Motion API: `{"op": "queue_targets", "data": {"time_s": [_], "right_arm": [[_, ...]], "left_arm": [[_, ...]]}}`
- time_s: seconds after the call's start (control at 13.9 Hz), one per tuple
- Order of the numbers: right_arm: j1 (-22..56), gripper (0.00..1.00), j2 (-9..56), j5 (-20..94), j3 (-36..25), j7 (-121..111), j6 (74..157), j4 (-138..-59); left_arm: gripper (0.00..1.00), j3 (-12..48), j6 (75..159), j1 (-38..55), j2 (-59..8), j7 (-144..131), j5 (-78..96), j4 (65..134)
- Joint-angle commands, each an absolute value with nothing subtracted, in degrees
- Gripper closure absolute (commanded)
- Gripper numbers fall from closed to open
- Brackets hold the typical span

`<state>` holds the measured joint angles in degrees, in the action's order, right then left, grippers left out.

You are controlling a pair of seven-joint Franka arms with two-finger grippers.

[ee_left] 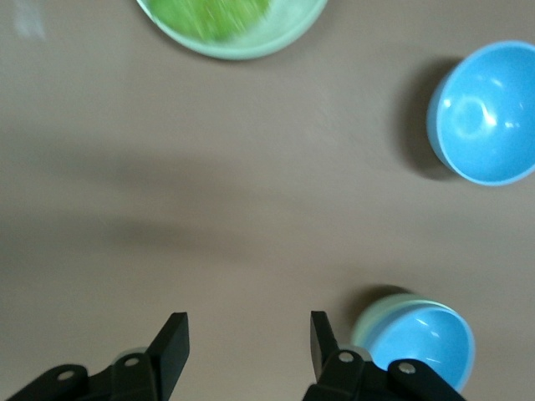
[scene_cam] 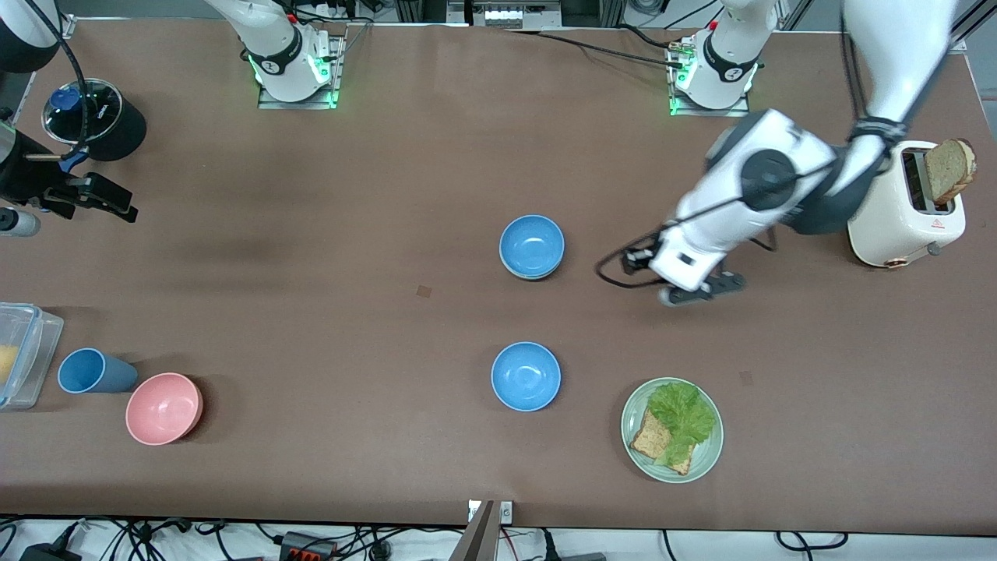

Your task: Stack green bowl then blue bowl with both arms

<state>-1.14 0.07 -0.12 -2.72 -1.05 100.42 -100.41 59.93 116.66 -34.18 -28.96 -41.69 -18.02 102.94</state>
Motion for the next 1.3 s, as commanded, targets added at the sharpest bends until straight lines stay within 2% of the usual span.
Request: {"op": "queue_targets", "data": {"time_s": [0.0, 0.07, 0.36, 0.5, 0.58, 0.72, 0.94, 1.01, 1.08, 1.22], "right_arm": [[-1.8, 0.00, -2.4, -0.8, -1.9, -2.1, 100.7, -102.7], [-1.8, 0.00, -2.4, -0.8, -1.9, -2.3, 100.5, -102.6], [-1.9, 0.00, -2.3, -0.8, -2.1, -2.5, 100.5, -102.0], [-1.8, 0.00, -2.3, -0.8, -2.0, -2.5, 100.6, -102.0], [-1.8, 0.00, -2.3, -0.8, -2.0, -2.5, 100.5, -101.9], [-1.8, 0.00, -2.7, -0.8, -1.9, -2.5, 100.2, -101.8], [-1.8, 0.00, -2.9, -0.8, -1.9, -2.5, 99.9, -101.8], [-1.8, 0.00, -2.9, -0.8, -1.9, -2.5, 99.9, -101.8], [-1.8, 0.00, -2.9, -0.8, -2.0, -2.5, 99.8, -101.8], [-1.8, 0.00, -3.2, -0.8, -1.9, -2.4, 99.8, -101.9]], "left_arm": [[0.17, 61.1, 115.8, -40.6, -29.4, -26.3, -18.7, 101.7], [0.00, 61.1, 115.7, -43.0, -29.4, -19.7, -19.2, 101.7], [0.00, 60.3, 116.2, -53.3, -30.9, 8.6, -18.5, 100.3], [0.00, 57.4, 116.2, -54.0, -28.1, 11.4, -18.5, 100.0], [0.00, 53.6, 115.9, -53.1, -25.3, 11.3, -17.8, 99.3], [0.00, 40.8, 115.2, -44.3, -16.8, 10.7, -10.3, 99.5], [0.00, 14.5, 109.8, -20.3, -9.2, 11.6, -5.2, 99.2], [0.00, 8.0, 107.7, -13.7, -6.9, 11.5, -4.8, 99.2], [0.00, 5.1, 105.0, -10.4, -4.5, 11.5, -4.6, 99.2], [0.00, 4.5, 100.2, -8.9, -1.5, 11.2, -3.2, 97.5]]}}
